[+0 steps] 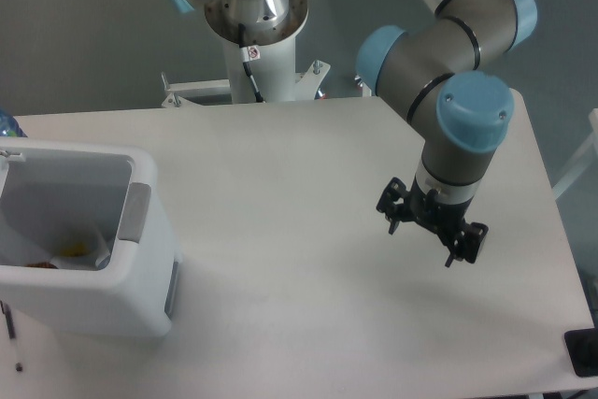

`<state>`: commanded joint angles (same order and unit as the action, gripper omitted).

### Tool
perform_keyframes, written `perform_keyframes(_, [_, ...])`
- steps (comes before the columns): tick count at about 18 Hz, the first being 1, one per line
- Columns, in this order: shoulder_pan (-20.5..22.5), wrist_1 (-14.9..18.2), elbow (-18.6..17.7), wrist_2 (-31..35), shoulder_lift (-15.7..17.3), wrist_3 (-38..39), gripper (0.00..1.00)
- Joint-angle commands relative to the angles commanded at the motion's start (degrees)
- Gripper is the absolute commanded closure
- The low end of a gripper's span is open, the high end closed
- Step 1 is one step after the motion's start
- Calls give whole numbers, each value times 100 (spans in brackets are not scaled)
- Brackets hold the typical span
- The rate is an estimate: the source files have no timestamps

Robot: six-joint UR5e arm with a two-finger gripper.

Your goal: Place the trash in the trash can

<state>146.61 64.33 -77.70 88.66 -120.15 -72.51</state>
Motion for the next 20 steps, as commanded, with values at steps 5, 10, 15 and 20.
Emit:
perform_keyframes(5, [-18, 27, -35, 116, 79, -18, 0])
perform_keyframes(10, [8, 316, -123, 239, 246, -18, 0])
perform_keyframes(15, [88, 484, -176, 230, 334, -18, 0])
perform_keyframes(20, [79, 449, -237, 213, 334, -18, 0])
